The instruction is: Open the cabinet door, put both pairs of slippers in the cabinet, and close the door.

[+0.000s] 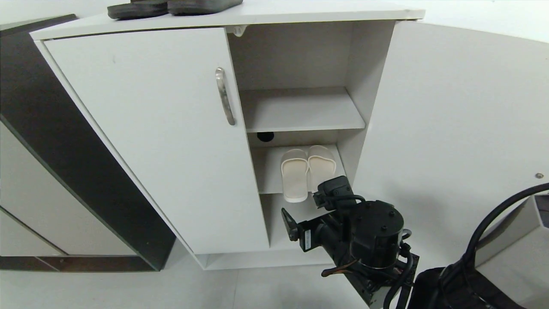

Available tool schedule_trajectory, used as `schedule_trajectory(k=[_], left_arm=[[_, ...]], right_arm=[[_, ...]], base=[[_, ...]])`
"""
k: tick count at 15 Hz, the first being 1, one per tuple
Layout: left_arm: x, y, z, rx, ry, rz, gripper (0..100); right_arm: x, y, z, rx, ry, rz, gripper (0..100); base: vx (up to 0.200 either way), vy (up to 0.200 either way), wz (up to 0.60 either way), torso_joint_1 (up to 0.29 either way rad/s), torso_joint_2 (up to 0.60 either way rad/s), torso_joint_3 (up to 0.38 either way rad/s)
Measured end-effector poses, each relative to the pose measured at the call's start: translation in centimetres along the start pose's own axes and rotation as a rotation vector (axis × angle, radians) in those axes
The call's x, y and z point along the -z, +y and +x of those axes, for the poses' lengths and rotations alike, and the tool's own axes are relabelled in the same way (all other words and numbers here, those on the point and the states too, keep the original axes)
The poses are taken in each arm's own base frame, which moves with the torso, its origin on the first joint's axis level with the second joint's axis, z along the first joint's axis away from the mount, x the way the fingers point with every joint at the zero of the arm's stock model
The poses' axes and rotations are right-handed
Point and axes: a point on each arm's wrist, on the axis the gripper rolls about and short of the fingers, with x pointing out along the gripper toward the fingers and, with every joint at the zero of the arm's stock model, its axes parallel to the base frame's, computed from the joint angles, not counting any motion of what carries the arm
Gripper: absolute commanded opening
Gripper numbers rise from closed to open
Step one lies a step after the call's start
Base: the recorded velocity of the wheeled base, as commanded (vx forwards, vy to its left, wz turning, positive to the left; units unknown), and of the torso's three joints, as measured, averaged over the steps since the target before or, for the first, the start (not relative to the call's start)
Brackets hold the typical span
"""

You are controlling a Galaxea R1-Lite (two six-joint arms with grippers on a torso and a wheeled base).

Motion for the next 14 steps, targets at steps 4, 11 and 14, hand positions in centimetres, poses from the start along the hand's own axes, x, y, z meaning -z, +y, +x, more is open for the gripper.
schedule_trajectory(k=[4, 11, 14], left_arm=[[0.0, 0.0, 0.0, 0.000, 0.000, 0.000, 0], [0.0, 0.0, 0.0, -0.001, 0.000, 0.003, 0], [0.0, 0.0, 0.0, -0.001, 0.000, 0.003, 0]], right_arm=[[0.2, 0.0, -0.2, -0.026, 0.010, -0.004, 100], [0.4, -0.5, -1.5, -0.164, 0.045, -0.005, 100], [0.3, -0.8, -1.6, -0.174, 0.046, -0.003, 100]], base=[[0.000, 0.000, 0.00, 0.001, 0.00, 0.199], [0.000, 0.000, 0.00, 0.003, 0.00, 0.191], [0.000, 0.000, 0.00, -0.001, 0.00, 0.017]])
